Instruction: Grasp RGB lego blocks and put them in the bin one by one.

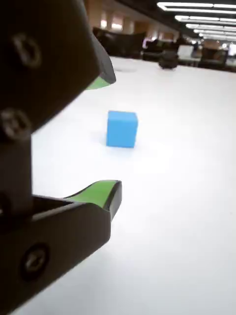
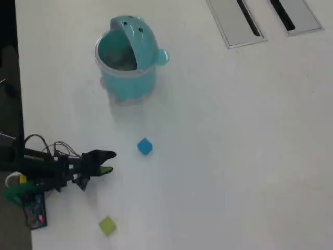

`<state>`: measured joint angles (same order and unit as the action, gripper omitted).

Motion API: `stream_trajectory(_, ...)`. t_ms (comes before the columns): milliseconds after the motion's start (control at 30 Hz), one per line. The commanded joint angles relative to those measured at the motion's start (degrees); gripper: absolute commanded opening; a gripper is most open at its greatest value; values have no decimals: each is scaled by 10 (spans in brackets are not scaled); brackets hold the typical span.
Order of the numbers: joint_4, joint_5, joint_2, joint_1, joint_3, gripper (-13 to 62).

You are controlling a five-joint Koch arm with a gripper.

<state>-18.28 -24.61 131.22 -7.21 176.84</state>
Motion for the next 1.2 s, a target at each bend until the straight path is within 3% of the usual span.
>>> stream_trajectory(0, -33, -72, 39, -19, -18, 337)
stream_trajectory(167, -33, -153, 40, -53, -37, 337)
stream_trajectory(267, -75, -281, 40, -95, -39, 337)
stream_trajectory(533, -111, -302, 40, -129, -39, 337)
stream_trajectory(700, -185, -559, 39, -108, 18, 343)
stream_trajectory(1033, -279, -558, 39, -172, 36, 345)
stream_trajectory(1167, -279, -640, 39, -195, 33, 345)
